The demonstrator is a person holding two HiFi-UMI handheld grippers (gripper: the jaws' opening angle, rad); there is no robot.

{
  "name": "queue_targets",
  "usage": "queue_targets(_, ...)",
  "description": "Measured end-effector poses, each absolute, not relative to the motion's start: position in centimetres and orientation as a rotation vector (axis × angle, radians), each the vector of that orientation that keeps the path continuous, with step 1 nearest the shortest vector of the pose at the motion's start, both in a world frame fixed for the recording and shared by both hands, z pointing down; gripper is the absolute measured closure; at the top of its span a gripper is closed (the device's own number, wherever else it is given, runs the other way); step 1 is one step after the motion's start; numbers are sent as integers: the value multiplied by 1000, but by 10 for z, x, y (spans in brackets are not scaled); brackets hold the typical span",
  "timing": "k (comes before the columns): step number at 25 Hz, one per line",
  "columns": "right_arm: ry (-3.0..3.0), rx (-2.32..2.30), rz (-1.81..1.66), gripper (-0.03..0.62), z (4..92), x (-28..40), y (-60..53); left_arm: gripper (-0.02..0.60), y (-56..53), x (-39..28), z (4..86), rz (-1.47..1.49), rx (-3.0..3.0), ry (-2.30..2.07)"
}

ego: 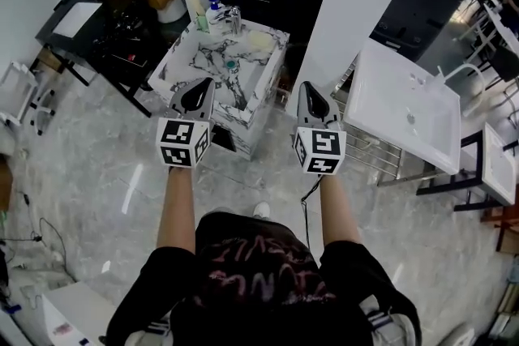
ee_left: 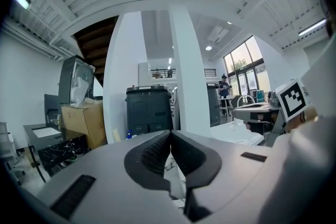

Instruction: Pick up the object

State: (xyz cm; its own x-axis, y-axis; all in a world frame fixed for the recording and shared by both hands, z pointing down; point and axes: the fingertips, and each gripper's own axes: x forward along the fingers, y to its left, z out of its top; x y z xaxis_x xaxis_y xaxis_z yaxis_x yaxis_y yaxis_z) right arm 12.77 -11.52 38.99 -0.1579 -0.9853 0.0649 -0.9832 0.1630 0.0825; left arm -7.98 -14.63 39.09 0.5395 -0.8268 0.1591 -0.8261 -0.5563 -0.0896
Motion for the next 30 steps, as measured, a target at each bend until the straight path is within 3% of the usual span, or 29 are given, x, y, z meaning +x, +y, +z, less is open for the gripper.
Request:
queue_targets(12,-2297,1992,-29,579,394,140,-171,565,-207,-69,398,-272,-2773,1460)
queue_targets(30,-2132,2106,-8,579,411,125,-324,565,-382,-73,434,-303,-2917,1270)
